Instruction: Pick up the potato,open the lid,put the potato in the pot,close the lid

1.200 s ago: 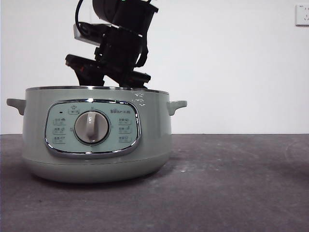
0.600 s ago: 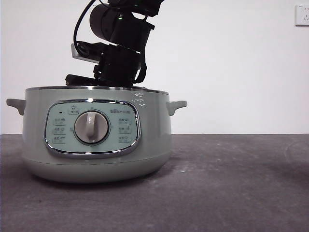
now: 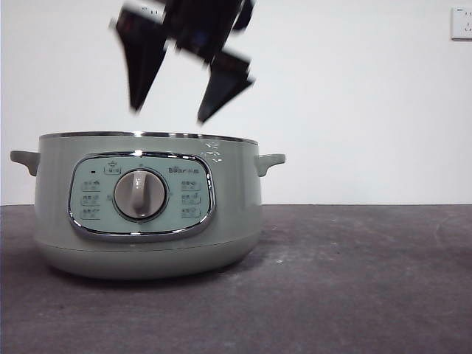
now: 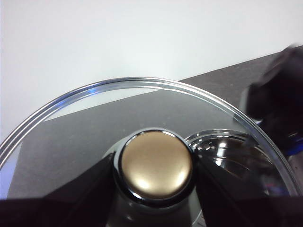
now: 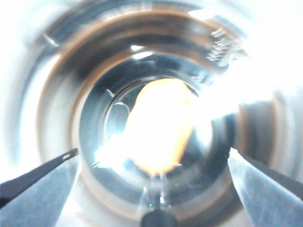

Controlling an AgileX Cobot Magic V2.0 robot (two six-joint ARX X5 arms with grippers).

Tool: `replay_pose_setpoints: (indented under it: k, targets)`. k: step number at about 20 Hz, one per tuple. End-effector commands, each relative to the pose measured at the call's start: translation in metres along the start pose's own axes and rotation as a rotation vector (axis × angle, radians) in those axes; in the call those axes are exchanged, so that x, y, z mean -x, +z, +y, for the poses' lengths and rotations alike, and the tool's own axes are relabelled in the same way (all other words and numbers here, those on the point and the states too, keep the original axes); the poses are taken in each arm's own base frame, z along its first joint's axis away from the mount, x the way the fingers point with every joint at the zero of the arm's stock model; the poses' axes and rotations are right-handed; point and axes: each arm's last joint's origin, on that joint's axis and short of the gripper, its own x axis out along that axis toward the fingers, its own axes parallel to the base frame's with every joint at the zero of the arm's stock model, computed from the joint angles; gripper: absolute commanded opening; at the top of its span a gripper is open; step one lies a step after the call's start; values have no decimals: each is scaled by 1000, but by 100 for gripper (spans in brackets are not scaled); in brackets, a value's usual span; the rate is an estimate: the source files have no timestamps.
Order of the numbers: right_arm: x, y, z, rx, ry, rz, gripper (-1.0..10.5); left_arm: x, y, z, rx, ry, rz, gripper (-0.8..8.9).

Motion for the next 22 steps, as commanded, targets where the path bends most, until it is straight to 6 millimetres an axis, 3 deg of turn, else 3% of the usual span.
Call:
replay_pose_setpoints:
  k: [1, 2, 5, 6, 10, 12, 16, 19, 22]
  targets:
    - [44, -8, -3, -19, -12, -2, 557, -3, 11, 0, 8, 7, -68, -9]
    - [70, -14, -3, -24, -17, -11, 551, -11, 13, -3, 5, -1, -56, -9]
    - [152, -36, -1, -34, -42, -122, 371, -50, 18, -14, -18, -13, 21, -9]
    - [175, -43, 1, -33, -51, -172, 373, -65, 18, -20, -28, -32, 56, -9]
    - [237, -69, 10, -25, -73, -324, 373, -123, 16, -40, -47, -147, 152, -9]
    - [259, -81, 13, -38, -78, -376, 373, -151, 13, -51, -46, -214, 187, -9]
    - [284, -103, 18, -45, -86, -401, 372, -197, 3, -67, -6, -279, 256, -9]
    - [292, -113, 18, -69, -162, -378, 373, -222, -9, -76, 19, -297, 313, -9]
    - [292, -116, 17, -84, -201, -359, 373, -234, -21, -85, 36, -302, 326, -9]
